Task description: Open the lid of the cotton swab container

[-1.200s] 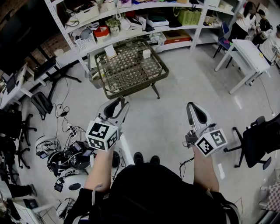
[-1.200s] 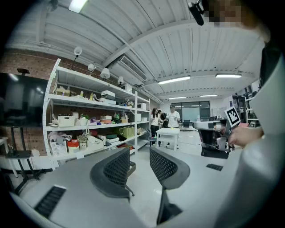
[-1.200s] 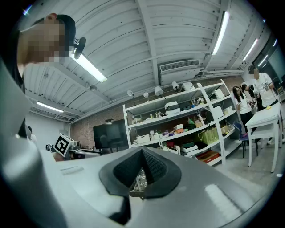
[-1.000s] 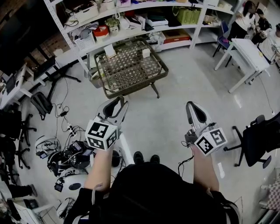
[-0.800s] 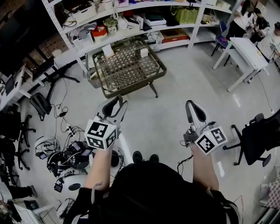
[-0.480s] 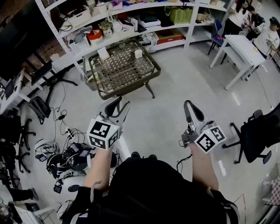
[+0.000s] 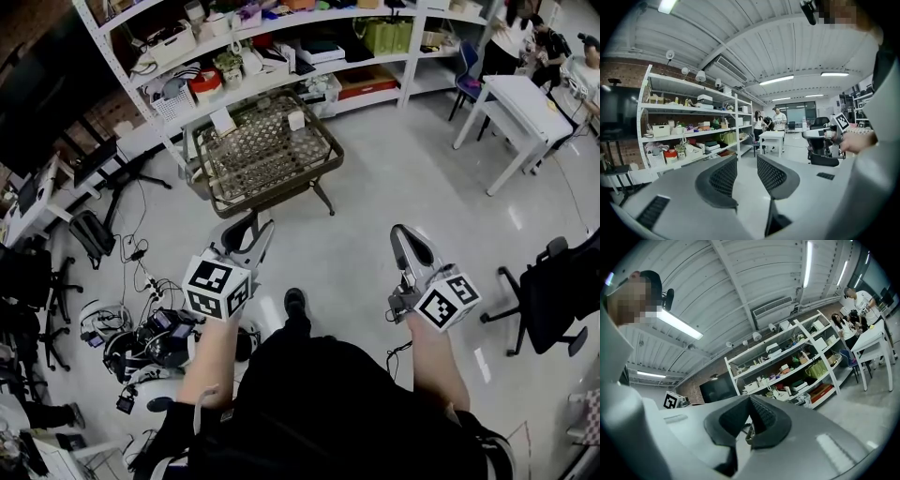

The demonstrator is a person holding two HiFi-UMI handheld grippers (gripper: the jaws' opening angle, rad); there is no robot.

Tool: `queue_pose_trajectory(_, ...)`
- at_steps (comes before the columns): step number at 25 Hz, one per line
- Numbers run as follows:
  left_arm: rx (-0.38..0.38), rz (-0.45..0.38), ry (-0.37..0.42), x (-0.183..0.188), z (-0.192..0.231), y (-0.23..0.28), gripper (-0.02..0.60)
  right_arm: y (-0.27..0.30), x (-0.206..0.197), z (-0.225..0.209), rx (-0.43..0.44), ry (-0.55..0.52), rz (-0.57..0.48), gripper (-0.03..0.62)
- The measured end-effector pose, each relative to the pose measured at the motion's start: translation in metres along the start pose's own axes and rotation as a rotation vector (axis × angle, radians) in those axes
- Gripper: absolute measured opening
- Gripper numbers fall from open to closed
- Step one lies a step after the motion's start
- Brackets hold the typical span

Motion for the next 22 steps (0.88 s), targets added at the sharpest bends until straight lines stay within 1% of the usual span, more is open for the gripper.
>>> queue_pose_trajectory(5,-0.002,0.001,-0.019,-0.005,0.010,0.012,0.135,0.014,0.002,-0.008,-0.002,-0.008,0.020,0.011)
queue_pose_trajectory(10,-0.004,-0.013,-0.028,-0.003,0.034,0.028,0.132,0.040,0.006,-0.015,-0.007,-0.034,0.027,0.011)
queue_pose_trajectory(18,-0.008,-0.028,-0.040,0.002,0.094,0.052,0.129,0.099,0.010,-0.022,-0.037,-0.032,0.026,0.009)
queue_pose_trajectory(22,-0.011,-0.031,-0.057,0.000,0.130,0.064,0.129,0.131,0.005,-0.025,-0.051,-0.037,0.054,0.009)
Point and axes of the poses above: the fingertips, and each gripper's own axes: y forward along the fingers, z to its left, x out of its top, the point moved 7 cm from there along -y, backward along the fingers, and after that the axes turned 11 degrees about -x, right-handed, at the moved point
